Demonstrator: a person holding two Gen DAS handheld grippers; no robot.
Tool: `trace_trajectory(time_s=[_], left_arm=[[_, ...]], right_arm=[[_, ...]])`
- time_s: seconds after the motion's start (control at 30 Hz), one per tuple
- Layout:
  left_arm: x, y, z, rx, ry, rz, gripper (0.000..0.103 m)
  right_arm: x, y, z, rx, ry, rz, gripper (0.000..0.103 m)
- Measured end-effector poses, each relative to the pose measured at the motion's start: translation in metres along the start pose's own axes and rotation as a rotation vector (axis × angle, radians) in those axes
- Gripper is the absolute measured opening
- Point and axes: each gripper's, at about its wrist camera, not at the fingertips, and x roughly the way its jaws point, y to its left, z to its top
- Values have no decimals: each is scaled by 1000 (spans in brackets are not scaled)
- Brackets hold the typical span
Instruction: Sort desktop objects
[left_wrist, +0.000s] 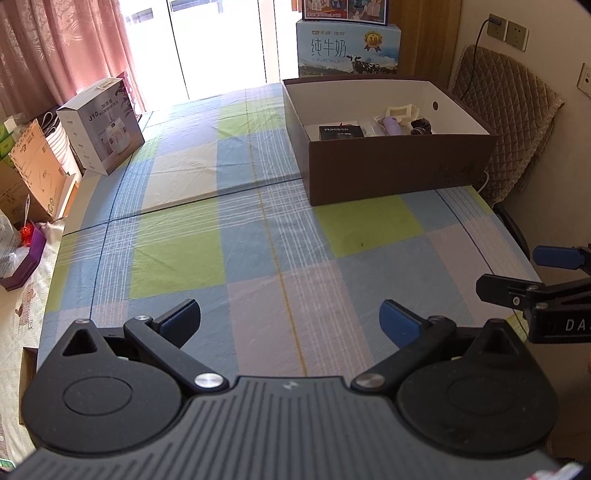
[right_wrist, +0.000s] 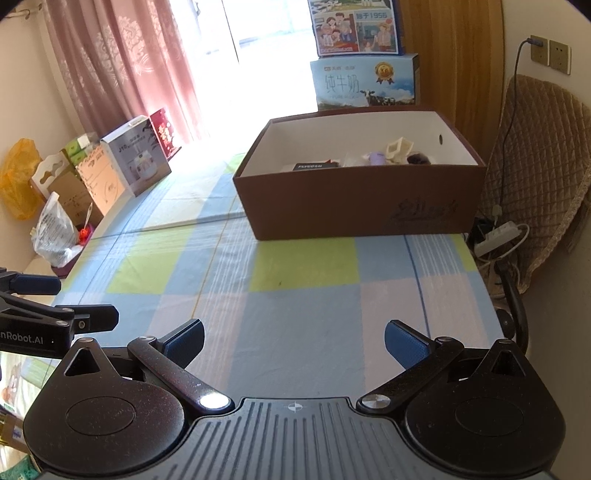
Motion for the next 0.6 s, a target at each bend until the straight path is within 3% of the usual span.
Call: trace_trajectory(time_s=[0.6], left_arm=[[10, 12, -1, -22, 26, 13, 102]], right_arm=[[16, 12, 4, -23, 40, 18, 101]])
